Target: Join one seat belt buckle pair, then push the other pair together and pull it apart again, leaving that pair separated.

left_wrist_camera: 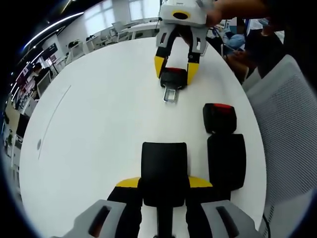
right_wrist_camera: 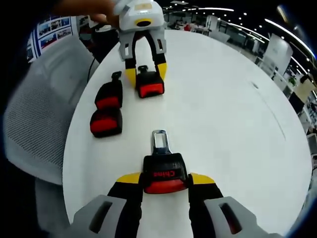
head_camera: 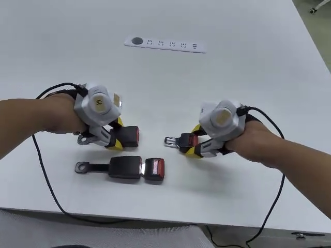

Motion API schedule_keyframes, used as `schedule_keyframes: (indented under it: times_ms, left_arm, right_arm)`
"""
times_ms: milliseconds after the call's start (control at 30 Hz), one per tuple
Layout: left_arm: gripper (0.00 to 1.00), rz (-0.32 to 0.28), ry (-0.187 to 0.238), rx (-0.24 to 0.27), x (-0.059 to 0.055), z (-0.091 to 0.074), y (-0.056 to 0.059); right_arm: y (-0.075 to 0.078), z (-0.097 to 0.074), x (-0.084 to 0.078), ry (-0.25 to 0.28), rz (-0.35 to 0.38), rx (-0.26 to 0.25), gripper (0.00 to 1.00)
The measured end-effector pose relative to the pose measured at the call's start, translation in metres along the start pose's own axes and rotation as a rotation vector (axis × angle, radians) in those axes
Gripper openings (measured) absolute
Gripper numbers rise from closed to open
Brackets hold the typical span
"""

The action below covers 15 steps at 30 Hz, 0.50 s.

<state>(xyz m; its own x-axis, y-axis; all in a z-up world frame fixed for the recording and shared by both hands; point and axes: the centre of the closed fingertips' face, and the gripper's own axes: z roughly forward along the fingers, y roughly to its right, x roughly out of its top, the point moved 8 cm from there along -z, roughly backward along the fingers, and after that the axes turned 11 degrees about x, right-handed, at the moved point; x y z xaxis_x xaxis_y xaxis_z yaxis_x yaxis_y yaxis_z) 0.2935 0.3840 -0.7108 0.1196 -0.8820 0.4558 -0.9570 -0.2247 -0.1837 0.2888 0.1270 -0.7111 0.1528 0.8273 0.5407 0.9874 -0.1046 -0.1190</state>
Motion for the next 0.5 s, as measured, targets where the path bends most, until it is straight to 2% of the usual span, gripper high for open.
schedule_keyframes:
  times_ms: [267,367,400,500]
  left_arm:
    - [0.34,0.055,-0.042,-0.026,0.005,0.003,-0.002]
    - [0.34,0.044,-0.052,-0.022,0.005,0.003,-0.001]
    - [0.34,0.021,-0.052,-0.02,0.004,0.003,-0.001]
    - [0.34,0.025,-0.047,-0.011,0.003,0.002,0.0]
  right_arm:
    - [-0.004,-0.016,-0.025,-0.039,0.02,-0.016,0.33]
    - [-0.003,-0.02,-0.031,-0.045,0.029,-0.024,0.33]
    - [-0.006,-0.02,-0.031,-0.047,0.03,-0.027,0.33]
    - [-0.005,-0.021,-0.032,-0.051,0.026,-0.036,0.34]
